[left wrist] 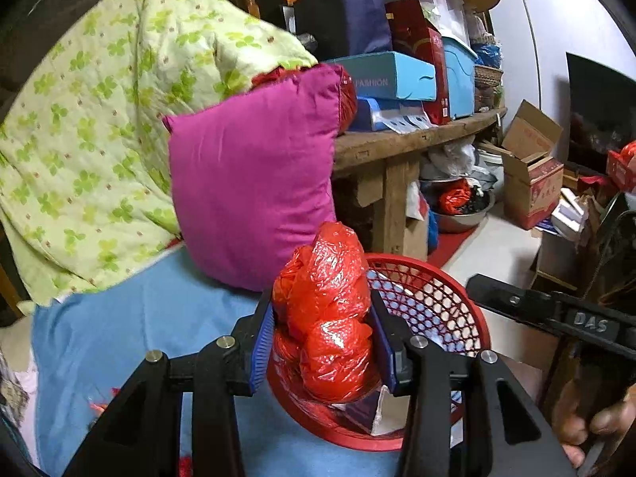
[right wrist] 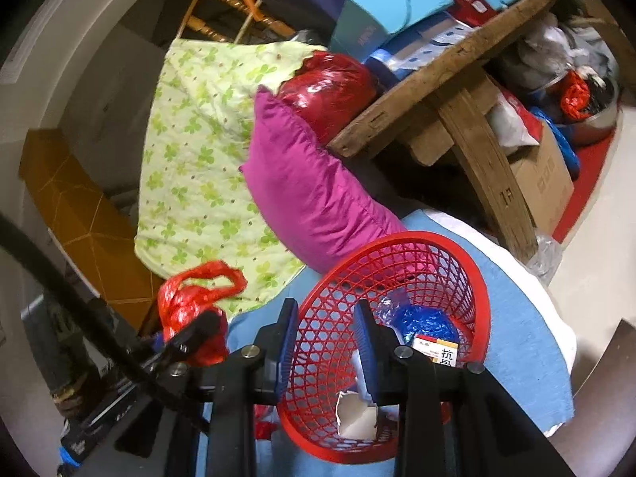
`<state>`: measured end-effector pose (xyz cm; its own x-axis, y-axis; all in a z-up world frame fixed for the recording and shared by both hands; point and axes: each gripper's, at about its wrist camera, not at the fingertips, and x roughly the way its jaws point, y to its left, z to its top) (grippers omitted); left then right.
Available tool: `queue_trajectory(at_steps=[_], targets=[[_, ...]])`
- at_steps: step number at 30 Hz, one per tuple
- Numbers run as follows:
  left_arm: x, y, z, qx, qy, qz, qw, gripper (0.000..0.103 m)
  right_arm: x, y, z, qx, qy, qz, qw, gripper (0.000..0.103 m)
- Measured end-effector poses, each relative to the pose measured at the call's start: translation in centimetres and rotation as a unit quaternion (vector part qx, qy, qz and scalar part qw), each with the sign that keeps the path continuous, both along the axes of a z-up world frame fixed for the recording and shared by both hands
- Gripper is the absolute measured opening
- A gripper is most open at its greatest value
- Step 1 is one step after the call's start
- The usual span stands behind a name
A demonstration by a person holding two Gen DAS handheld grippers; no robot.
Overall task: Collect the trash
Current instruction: 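Open both tools over the red basket to drop the mask and red bag, then move the left tool to the black bag while the right tool reaches the red ribbon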
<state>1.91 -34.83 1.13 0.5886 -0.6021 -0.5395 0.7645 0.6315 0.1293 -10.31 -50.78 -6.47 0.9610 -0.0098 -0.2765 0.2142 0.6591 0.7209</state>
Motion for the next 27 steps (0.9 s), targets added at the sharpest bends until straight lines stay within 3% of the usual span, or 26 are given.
queue_trajectory(at_steps=[7,9,11,14,16,22,27], targets=[[1.8,-0.7,-1.7,-0.009,0.062,-0.026,0.9977,0.051,-0.7,1.0,-2.5,-0.022,-0.015,-0.113,0.993,0.032],[2.2,-0.7,-2.0,-0.017,0.077,-0.029,0.9964,0.066,-1.0,0.5,-2.7,-0.031,-0.004,-0.137,0.99,0.032],[2.4,-0.4,-2.2,-0.023,0.083,-0.024,0.996,0.068,-1.7,-0.2,-2.8,-0.028,-0.01,-0.159,0.987,0.033],[2.7,0.4,-2.1,-0.026,0.087,-0.019,0.9957,0.068,-1.8,-0.5,-2.8,-0.03,-0.006,-0.165,0.986,0.041],[2.8,1.4,-1.9,-0.028,0.08,-0.012,0.9963,0.068,-1.6,-0.3,-2.6,-0.04,-0.003,-0.167,0.985,0.059],[4.0,8.2,-1.9,-0.038,0.07,0.042,0.996,0.068,-1.2,1.2,-1.5,-0.084,-0.013,-0.165,0.983,0.06],[5.9,17.6,-3.6,-0.03,0.06,0.148,0.9867,0.068,0.3,4.4,0.0,-0.139,-0.03,-0.143,0.979,0.06]])
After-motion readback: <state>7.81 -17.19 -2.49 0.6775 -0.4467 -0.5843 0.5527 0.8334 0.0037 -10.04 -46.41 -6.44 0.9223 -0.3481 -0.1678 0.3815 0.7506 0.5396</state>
